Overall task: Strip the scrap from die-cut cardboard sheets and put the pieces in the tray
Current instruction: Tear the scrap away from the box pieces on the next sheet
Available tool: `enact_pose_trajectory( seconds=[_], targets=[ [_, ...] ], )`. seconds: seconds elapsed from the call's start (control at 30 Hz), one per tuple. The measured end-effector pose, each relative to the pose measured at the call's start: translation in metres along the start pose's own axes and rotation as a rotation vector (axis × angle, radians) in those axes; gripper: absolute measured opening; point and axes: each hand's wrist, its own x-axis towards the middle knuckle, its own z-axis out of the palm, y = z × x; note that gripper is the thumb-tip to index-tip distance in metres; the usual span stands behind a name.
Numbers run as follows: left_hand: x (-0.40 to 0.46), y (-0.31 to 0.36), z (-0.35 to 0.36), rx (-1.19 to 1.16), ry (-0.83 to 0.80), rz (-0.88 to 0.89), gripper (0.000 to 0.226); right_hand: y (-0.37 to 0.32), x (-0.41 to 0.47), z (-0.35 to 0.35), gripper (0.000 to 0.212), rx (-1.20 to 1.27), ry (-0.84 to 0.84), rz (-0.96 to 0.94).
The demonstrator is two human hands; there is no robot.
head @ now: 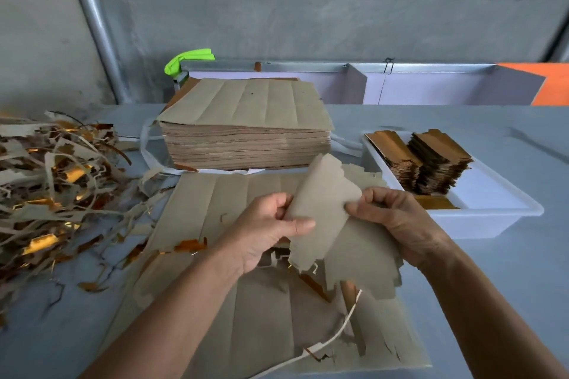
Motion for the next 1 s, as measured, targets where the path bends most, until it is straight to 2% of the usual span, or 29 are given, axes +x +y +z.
enact_pose_trajectory(
  seconds=[0.07, 0.13, 0.2, 0.27, 0.3, 0.4, 0.5, 0.6, 0.73, 0.83, 0.9, 0.93, 1.0],
  targets=[
    [0.002, -0.002, 0.003, -0.165, 0.073, 0.003, 0.015, 0.005, -0.001, 0.007, 0.03, 0.001, 0.036, -0.009],
    [0.002, -0.004, 0.008, -0.226, 0.097, 0.026, 0.015, 0.008, -0.003, 0.014, 0.044, -0.012, 0.057, -0.011],
    [-0.001, -0.008, 0.013, -0.254, 0.113, 0.033, 0.024, 0.009, -0.004, 0.018, 0.052, -0.016, 0.06, -0.03],
    [-0.004, -0.012, 0.015, -0.298, 0.123, -0.015, 0.047, 0.009, -0.005, 0.019, 0.047, -0.029, 0.091, -0.07],
    [-0.007, -0.015, 0.016, -0.305, 0.093, -0.051, 0.048, 0.009, -0.005, 0.018, 0.043, -0.036, 0.125, -0.095],
    [-0.018, -0.026, 0.027, -0.309, -0.028, -0.193, 0.015, 0.009, -0.006, 0.014, 0.031, -0.037, 0.179, -0.131],
    [-0.02, -0.034, 0.037, -0.41, -0.055, -0.278, 0.026, 0.013, -0.008, 0.014, 0.027, -0.002, 0.201, -0.13],
    [-0.021, -0.032, 0.038, -0.445, -0.066, -0.315, 0.024, 0.018, -0.008, 0.014, 0.027, 0.078, 0.276, -0.128],
    [-0.022, -0.032, 0.033, -0.431, -0.029, -0.319, 0.026, 0.026, -0.006, 0.018, 0.027, 0.038, 0.356, -0.094],
    [-0.025, -0.031, 0.025, -0.395, -0.031, -0.319, 0.014, 0.029, -0.003, 0.017, 0.024, 0.043, 0.427, -0.055],
    [-0.028, -0.034, 0.015, -0.365, -0.05, -0.286, 0.015, 0.029, -0.002, 0.01, 0.023, 0.033, 0.476, -0.037],
    [-0.028, -0.036, 0.008, -0.347, -0.03, -0.26, 0.016, 0.028, -0.003, 0.006, 0.023, 0.03, 0.5, -0.032],
    [-0.023, -0.039, -0.009, -0.242, 0.121, -0.199, 0.013, 0.027, -0.003, -0.004, 0.023, 0.047, 0.552, -0.024]
  ],
)
